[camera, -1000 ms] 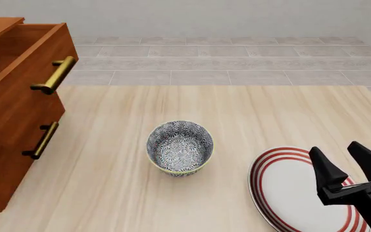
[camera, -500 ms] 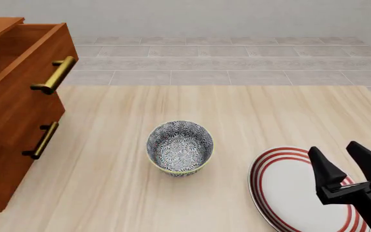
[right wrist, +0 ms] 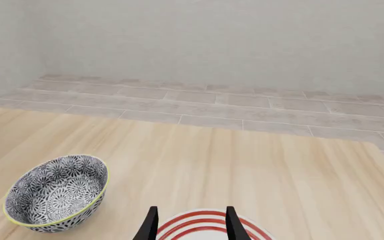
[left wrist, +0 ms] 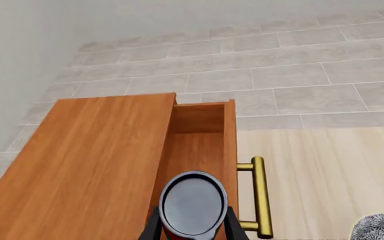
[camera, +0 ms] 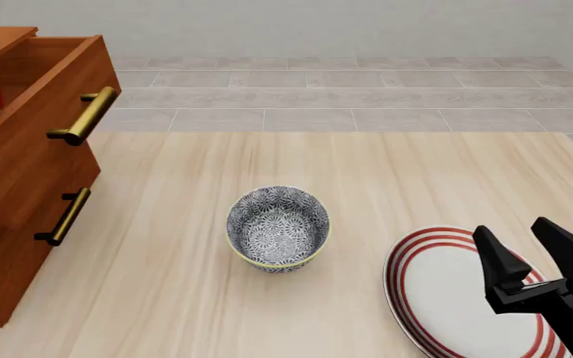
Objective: Put the ketchup in the top drawer of the cabinet.
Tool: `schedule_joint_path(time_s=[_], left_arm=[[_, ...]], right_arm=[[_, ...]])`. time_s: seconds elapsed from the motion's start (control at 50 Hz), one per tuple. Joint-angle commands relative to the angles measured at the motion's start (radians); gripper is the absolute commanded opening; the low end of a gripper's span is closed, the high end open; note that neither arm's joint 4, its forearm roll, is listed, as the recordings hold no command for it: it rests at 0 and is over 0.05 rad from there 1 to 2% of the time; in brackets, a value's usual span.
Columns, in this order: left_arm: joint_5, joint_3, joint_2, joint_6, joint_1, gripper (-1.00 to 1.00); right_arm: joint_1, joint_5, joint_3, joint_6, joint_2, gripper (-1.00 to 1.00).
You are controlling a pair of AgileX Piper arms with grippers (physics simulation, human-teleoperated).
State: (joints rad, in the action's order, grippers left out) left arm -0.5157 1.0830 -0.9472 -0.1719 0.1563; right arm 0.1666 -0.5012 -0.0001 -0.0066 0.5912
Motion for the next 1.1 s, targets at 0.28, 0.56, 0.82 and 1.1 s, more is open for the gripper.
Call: schedule_joint_path(time_s=[0.28, 0.56, 0.82, 1.1], left_arm=[[-0.006, -0.006, 0.006, -0.012, -0.006, 1.00], [-0.042, 0.016, 0.043, -0.004, -0.032, 1.00], [-0.165, 0.100, 0.153, -0.007, -0.102, 1.00], [-0.297, 0.171, 0.258, -0.030, -0.204, 1.00]], right_arm=[[0.006, -0.010, 0.000, -0.001, 0.015, 1.00], [0.004, -0.042, 0.000, -0.002, 0.050, 1.00], [0.006, -0.082, 0.000, -0.004, 0.095, 1.00], [0.008, -0.098, 0.000, -0.005, 0.116, 1.00]])
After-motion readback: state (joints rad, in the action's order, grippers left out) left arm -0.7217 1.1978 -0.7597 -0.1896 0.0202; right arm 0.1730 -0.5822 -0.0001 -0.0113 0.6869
